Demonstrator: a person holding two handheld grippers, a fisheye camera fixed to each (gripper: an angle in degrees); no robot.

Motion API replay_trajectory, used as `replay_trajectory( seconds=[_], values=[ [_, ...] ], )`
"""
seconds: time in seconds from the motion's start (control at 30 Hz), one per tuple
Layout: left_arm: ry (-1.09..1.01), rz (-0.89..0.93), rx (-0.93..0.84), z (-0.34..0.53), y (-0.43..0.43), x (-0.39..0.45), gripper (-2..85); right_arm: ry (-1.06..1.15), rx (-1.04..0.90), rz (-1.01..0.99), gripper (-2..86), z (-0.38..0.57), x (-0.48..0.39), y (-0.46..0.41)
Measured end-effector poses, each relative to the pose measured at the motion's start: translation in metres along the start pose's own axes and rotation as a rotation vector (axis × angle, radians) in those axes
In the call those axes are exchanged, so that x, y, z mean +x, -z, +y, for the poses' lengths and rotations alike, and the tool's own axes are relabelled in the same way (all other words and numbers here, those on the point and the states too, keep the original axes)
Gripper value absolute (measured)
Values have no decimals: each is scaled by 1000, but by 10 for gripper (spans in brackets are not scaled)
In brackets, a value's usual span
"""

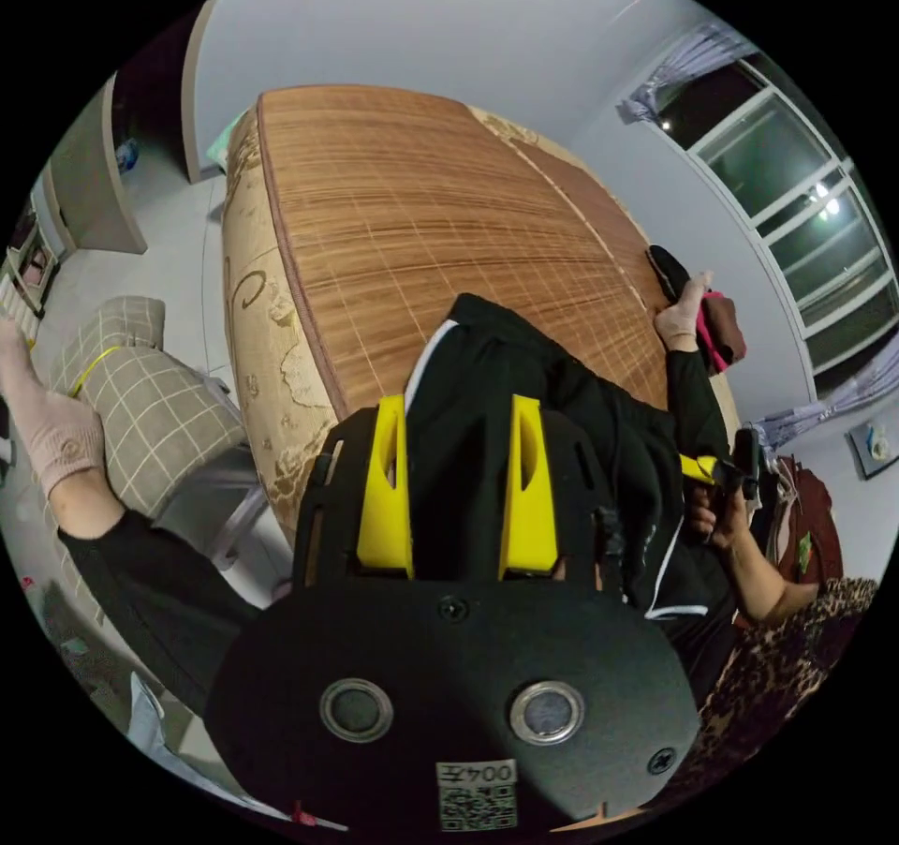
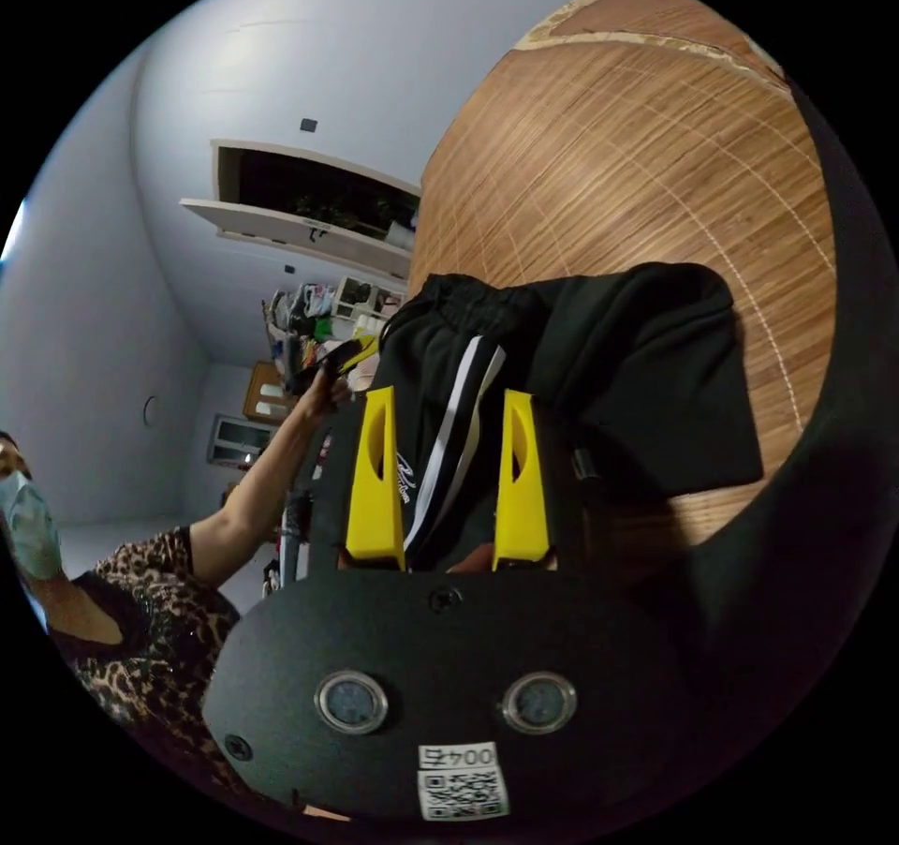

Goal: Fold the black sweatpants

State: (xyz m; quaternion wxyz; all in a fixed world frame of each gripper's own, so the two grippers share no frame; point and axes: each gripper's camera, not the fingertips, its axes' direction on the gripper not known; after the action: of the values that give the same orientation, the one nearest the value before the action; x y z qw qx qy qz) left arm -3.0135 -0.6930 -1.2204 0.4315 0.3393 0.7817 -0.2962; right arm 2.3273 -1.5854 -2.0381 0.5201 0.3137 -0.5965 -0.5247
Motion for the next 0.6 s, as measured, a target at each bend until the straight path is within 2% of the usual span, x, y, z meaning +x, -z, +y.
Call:
replay_trajectory(
  seconds=[0.13,0.37,0.47,0.6],
  values=[
    [1,-9,-56,-38,-25,2,145,52,-22,-66,140,-6,-4,-10],
    [-37,97,-143,-71,-57,33,131,46,-25,-104,132,-17,-8,-29],
    [-4,161,-123,-69,-58,40,117,38,-27,-87,132,-19,-13,-40],
    [21,233,-41,-50,-45,62,55,22,-27,-67,117,-21,-19,-56]
  ],
)
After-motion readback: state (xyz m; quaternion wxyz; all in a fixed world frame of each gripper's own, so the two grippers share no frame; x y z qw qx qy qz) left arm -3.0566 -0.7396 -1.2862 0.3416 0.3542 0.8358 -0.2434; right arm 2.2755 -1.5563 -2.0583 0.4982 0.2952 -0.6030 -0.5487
